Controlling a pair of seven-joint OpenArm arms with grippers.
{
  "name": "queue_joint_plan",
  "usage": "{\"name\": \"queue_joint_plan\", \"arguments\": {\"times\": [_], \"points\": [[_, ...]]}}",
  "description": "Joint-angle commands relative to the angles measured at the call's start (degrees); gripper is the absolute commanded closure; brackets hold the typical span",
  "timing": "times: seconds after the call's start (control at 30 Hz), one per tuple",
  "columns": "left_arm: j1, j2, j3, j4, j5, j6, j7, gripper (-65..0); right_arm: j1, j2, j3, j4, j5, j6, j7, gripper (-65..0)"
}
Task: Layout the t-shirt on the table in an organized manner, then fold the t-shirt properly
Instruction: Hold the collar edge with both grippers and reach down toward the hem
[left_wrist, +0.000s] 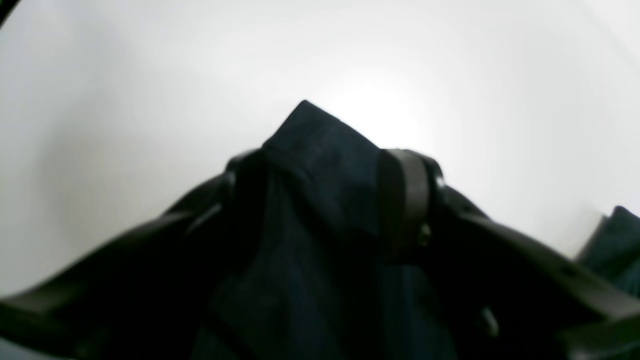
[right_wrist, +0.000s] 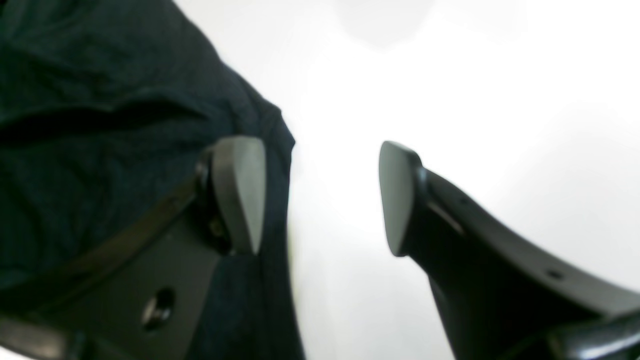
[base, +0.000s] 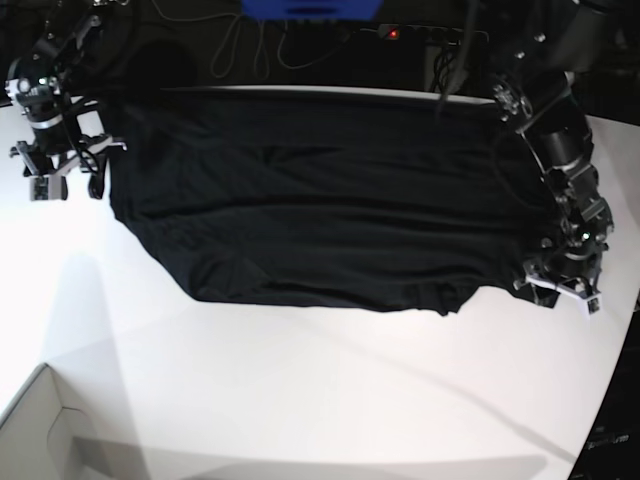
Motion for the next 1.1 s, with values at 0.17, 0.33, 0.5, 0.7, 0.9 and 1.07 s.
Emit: {"name": "queue_joint_plan", "arguments": {"times": [0.17, 0.33, 0.5, 0.7, 0.9, 1.07], "points": [[-3.07, -2.01, 0.29, -2.76, -0.87, 7.08, -2.85, -34.2, 0.40, 1.24, 0.31, 0.62, 0.87, -0.05, 1.57, -36.5], [-3.07, -1.83, 0.37, -3.02, -0.87, 7.17, -2.76, -33.8, 0.66, 1.24, -0.04, 0.79, 0.87, -0.05, 1.66, -36.5], [-3.07, -1.66, 1.08, -3.11, -0.87, 7.17, -2.76, -33.8, 2.33, 1.16, -0.13, 1.06, 0.87, -0.05, 1.66, -36.5], [-3.07, -1.66, 4.95, -3.11, -0.96, 7.26, -2.76, -31.6, 4.27, 1.16, -0.22, 0.97, 0.87, -0.05, 1.66, -36.5], [-3.42, -1.57, 4.68, -3.11, -0.96, 7.26, -2.41, 0.0, 6.38, 2.04, -7.16, 0.18, 0.87, -0.05, 1.66, -36.5], [-3.77, -1.48, 4.51, -2.14, -1.05, 7.26, -2.23, 0.0, 13.24, 2.04, -12.44, -7.38, 0.78, -0.05, 1.57, -36.5]]}}
